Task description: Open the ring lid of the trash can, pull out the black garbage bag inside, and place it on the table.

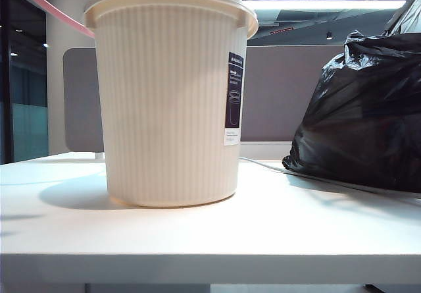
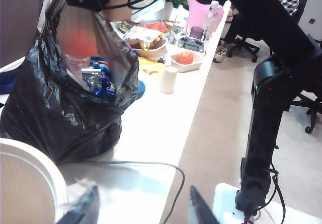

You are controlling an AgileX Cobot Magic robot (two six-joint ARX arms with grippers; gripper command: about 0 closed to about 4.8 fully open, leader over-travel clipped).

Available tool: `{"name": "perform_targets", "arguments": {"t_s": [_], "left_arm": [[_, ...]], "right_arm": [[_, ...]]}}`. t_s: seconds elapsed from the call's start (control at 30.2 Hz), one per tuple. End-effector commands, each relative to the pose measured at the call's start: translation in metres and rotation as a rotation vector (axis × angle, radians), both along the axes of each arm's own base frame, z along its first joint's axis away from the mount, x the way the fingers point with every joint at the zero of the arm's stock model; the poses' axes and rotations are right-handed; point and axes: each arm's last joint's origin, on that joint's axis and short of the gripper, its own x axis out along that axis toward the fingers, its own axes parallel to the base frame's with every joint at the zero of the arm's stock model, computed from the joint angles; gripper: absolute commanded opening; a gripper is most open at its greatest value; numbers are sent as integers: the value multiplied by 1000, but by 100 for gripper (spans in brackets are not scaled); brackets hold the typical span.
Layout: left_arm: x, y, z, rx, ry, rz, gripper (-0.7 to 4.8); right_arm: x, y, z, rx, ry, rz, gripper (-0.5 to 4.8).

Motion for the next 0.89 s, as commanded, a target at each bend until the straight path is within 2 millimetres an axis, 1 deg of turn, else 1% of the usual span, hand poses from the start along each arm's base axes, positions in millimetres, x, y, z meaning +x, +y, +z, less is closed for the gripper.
{"name": "perform_targets", "arguments": {"t_s": [0.03, 0.23, 0.43, 0.53, 0.7, 0.8, 0.89], "left_arm": [[-10, 4, 6, -20, -31, -8, 224], [-32, 16, 15, -52, -65, 2, 224], [-61, 30, 24, -90, -116, 29, 224], [-76, 38, 26, -100, -135, 52, 224], [-104, 53, 25, -102, -150, 103, 224], [-119, 61, 23, -102, -154, 120, 224], [-132, 67, 20, -111, -153, 133, 224]], "right_arm": [[-19, 2, 16, 51, -64, 67, 211], [-60, 3, 44, 109, -174, 155, 211], [-108, 11, 67, 130, -271, 255, 210], [-135, 16, 77, 130, -322, 299, 207], [-178, 22, 89, 136, -389, 373, 207], [-201, 20, 92, 142, -408, 398, 207], [-221, 17, 90, 146, -414, 415, 207]]}}
